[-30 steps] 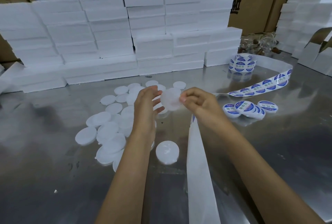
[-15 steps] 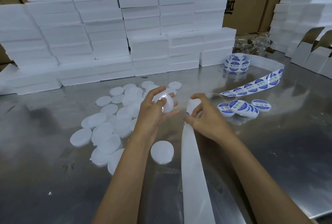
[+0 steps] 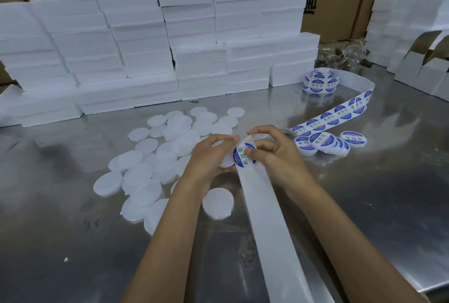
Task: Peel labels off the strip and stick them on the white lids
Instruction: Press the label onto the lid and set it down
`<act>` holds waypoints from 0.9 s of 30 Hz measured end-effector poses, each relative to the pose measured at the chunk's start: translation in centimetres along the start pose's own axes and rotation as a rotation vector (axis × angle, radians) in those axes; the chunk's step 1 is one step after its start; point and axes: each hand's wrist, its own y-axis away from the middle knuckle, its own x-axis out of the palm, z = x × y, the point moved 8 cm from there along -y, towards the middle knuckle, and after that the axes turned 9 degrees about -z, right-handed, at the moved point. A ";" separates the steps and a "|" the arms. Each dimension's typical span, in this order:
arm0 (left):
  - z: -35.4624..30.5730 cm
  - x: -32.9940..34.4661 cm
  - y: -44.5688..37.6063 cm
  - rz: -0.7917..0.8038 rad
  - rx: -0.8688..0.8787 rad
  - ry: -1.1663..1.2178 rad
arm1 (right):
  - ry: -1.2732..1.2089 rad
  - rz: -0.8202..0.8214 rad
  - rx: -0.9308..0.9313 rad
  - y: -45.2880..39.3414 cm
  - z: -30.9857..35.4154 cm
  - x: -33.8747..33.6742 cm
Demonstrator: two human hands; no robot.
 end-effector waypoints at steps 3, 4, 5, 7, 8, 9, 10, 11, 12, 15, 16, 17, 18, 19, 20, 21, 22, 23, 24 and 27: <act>0.1 -0.3 -0.3 -0.014 -0.002 0.051 | -0.006 -0.032 -0.029 0.2 0.1 0.3; 0.2 -0.5 -0.4 -0.012 -0.014 0.077 | 0.022 -0.040 -0.058 0.3 0.2 0.5; 0.3 -0.6 -0.5 -0.013 -0.027 0.099 | 0.067 -0.046 -0.100 0.4 0.3 0.6; 0.3 -0.9 -0.6 -0.023 -0.044 0.132 | 0.221 -0.058 -0.230 0.9 0.6 0.9; 0.2 -1.0 -0.6 -0.031 -0.046 0.134 | 0.334 -0.065 -0.310 1.2 0.9 1.0; 0.2 -1.2 -0.6 -0.037 -0.047 0.129 | 0.454 -0.070 -0.394 1.5 1.2 1.2; 0.2 -1.2 -0.6 -0.041 -0.049 0.124 | 0.558 -0.077 -0.465 1.8 1.5 1.4; 0.2 -1.2 -0.6 -0.043 -0.055 0.123 | 0.632 -0.087 -0.514 2.1 1.7 1.5; 0.3 -1.2 -0.6 -0.044 -0.066 0.126 | 0.679 -0.101 -0.543 2.2 1.9 1.4; 0.4 -1.2 -0.4 -0.041 -0.102 0.142 | 0.735 -0.149 -0.584 2.3 2.3 1.2; 0.4 -1.2 -0.4 -0.041 -0.102 0.131 | 0.742 -0.156 -0.588 2.4 2.3 1.2; 0.4 -1.2 -0.4 -0.040 -0.101 0.119 | 0.748 -0.158 -0.593 2.4 2.4 1.2; 0.3 -1.3 -0.4 -0.038 -0.101 0.112 | 0.751 -0.156 -0.598 2.5 2.4 1.3; 0.3 -1.3 -0.4 -0.032 -0.102 0.107 | 0.747 -0.153 -0.605 2.6 2.4 1.4; 0.3 -1.2 -0.4 -0.023 -0.103 0.098 | 0.737 -0.152 -0.610 2.6 2.4 1.4; 0.3 -1.2 -0.3 -0.015 -0.103 0.083 | 0.723 -0.149 -0.610 2.6 2.4 1.4; 0.3 -1.2 -0.3 -0.012 -0.105 0.067 | 0.709 -0.144 -0.604 2.5 2.3 1.4; 0.4 -1.2 -0.3 -0.016 -0.106 0.054 | 0.700 -0.136 -0.596 2.4 2.2 1.5; 0.4 -1.3 -0.4 -0.024 -0.105 0.044 | 0.693 -0.127 -0.588 2.4 2.2 1.5; 0.5 -1.3 -0.6 -0.037 -0.105 0.033 | 0.637 -0.109 -0.567 2.2 2.0 1.6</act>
